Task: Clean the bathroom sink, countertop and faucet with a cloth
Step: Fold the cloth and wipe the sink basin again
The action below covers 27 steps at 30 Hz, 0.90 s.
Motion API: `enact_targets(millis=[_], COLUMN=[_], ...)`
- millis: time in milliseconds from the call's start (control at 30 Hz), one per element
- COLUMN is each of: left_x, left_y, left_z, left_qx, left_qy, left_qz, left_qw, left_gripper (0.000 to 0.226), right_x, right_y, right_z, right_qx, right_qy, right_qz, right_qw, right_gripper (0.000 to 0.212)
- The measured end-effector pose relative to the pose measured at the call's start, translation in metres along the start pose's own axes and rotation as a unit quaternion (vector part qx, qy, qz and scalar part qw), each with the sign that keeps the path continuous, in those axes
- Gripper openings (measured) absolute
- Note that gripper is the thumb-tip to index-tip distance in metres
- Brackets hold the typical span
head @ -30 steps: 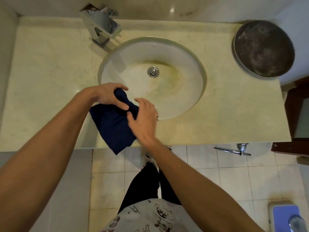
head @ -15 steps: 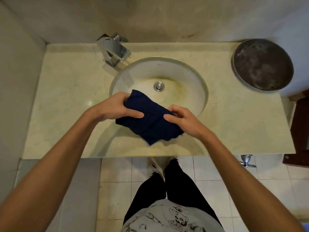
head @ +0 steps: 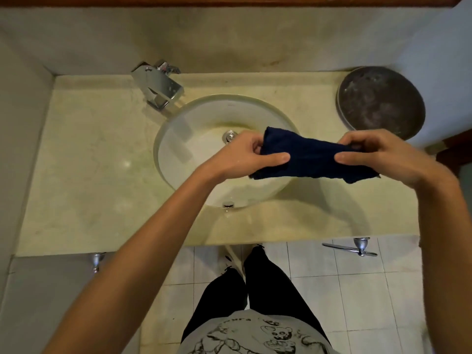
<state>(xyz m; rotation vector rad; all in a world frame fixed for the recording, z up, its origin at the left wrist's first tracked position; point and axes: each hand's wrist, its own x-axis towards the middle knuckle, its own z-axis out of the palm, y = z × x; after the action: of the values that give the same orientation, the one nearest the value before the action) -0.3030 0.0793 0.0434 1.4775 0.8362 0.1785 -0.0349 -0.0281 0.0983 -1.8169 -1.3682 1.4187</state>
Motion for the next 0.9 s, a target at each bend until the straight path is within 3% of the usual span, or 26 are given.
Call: enact_targets(millis=[133,200,267,333,433,567,700,833,900], left_x=[0.011,0.015,0.017,0.010,-0.010,-0.038,-0.056,-0.059,-0.059], left_y=[-0.038,-0.065,-0.095,-0.120,-0.139,-0.149,-0.150,-0.143,-0.135], left_z=[0.030,0.045,0.055,0.057,0.041,0.025,0.028,0.033,0.033], left_qx=[-0.068,-0.050,0.105,0.261,0.291,0.231,0.175,0.153,0.149], left_qy=[-0.026,-0.019,0.014,0.079,0.200,0.315,0.352,0.397,0.430], left_qz=[-0.074,-0.127,-0.175,-0.193,-0.164,-0.119,-0.086,-0.040,0.003], left_qw=[0.995,0.990,0.979,0.942,0.921,0.913,0.915,0.904,0.890], left_gripper=[0.032,0.034,0.039,0.042,0.030,0.019,0.020,0.018,0.016], right_x=[0.009,0.023,0.035,0.036,0.030,0.030,0.038,0.050,0.062], right_y=[0.044,0.079,0.112,0.139,0.160,0.175,0.164,0.124,0.096], right_z=[0.004,0.019,0.047,0.085,0.130,0.142,0.173,0.247,0.288], right_qx=[0.004,-0.041,-0.186,-0.337,-0.405,-0.434,-0.469,-0.476,-0.460], right_qy=[-0.030,-0.010,0.037,0.087,0.098,0.094,0.052,0.029,-0.020], right_qz=[0.071,0.118,0.131,0.070,-0.039,-0.080,-0.101,-0.149,-0.169], right_qw=[0.997,0.992,0.973,0.935,0.908,0.892,0.876,0.866,0.871], right_gripper=[0.023,0.015,0.026,0.056,0.076,0.070,0.069,0.066,0.068])
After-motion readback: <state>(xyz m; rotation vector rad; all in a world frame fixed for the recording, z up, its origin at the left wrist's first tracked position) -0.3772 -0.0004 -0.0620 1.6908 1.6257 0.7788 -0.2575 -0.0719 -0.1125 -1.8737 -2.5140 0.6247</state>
